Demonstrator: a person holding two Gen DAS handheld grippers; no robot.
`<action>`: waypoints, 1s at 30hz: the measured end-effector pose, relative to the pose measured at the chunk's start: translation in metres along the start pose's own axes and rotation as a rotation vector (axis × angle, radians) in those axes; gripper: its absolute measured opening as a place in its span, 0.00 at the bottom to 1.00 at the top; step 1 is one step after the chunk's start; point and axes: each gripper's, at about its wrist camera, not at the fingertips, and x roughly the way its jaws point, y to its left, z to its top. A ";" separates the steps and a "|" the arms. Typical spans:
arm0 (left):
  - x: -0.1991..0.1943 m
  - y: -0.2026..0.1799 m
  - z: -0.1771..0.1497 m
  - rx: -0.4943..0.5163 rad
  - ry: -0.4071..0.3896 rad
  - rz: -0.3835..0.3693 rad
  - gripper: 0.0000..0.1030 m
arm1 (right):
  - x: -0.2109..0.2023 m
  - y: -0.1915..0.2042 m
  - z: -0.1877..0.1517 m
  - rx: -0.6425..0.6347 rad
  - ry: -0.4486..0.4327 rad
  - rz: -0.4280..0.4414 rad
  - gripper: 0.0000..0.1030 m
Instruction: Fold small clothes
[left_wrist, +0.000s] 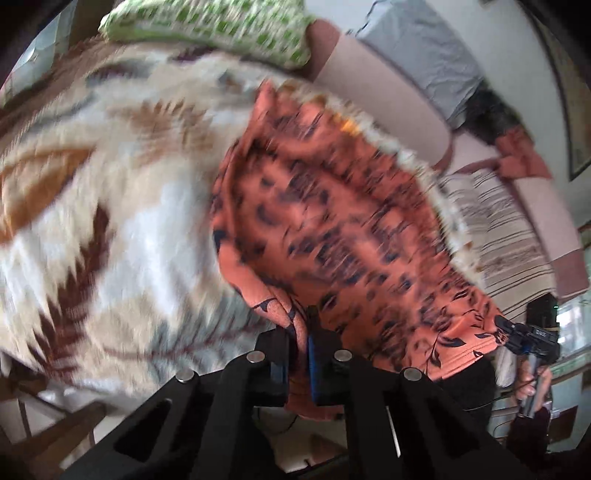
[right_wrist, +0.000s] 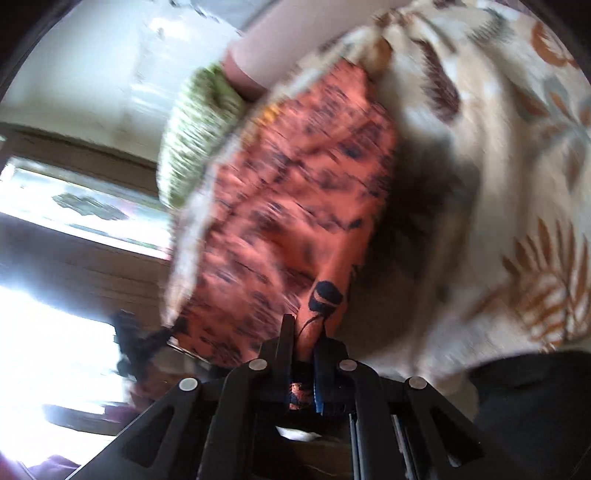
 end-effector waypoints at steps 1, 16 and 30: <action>-0.007 -0.002 0.011 0.000 -0.021 -0.017 0.07 | -0.004 0.006 0.006 0.002 -0.026 0.031 0.08; 0.041 0.027 0.218 -0.124 -0.076 -0.030 0.07 | 0.005 0.002 0.208 0.085 -0.271 0.083 0.08; 0.205 0.068 0.337 -0.237 0.058 0.081 0.08 | 0.139 -0.126 0.354 0.489 -0.215 0.088 0.12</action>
